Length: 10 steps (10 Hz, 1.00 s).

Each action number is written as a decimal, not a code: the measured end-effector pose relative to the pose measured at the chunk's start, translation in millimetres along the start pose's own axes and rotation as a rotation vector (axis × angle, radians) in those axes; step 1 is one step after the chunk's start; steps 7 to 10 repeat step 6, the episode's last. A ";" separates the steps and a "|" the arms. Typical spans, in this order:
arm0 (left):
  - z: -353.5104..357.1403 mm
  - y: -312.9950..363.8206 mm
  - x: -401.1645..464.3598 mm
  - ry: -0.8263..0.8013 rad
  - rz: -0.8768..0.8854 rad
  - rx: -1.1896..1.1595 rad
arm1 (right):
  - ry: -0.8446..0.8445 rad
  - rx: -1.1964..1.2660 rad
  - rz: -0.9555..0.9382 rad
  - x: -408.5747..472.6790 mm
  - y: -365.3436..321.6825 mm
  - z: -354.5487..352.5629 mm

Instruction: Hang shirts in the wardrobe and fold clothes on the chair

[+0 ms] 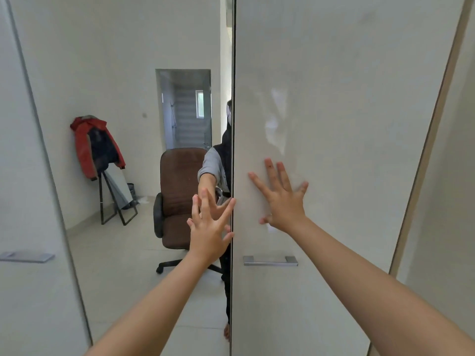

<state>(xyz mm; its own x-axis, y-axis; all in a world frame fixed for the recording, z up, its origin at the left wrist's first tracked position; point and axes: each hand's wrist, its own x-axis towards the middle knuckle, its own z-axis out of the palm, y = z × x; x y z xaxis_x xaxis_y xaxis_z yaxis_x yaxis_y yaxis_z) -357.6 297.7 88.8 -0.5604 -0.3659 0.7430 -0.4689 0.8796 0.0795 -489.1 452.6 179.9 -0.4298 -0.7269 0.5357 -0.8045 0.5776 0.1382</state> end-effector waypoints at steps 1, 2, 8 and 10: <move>-3.4 1.8 -1.9 -0.002 0.006 -0.002 | 0.014 -0.039 0.020 -2.5 -1.9 0.3; -5.6 3.7 0.1 -0.003 -0.002 0.007 | 0.013 -0.054 0.033 -2.1 -4.3 -0.2; -41.2 41.7 -13.3 -0.265 -0.174 -0.022 | 0.490 0.396 0.012 -23.2 -23.4 -33.3; -41.2 41.7 -13.3 -0.265 -0.174 -0.022 | 0.490 0.396 0.012 -23.2 -23.4 -33.3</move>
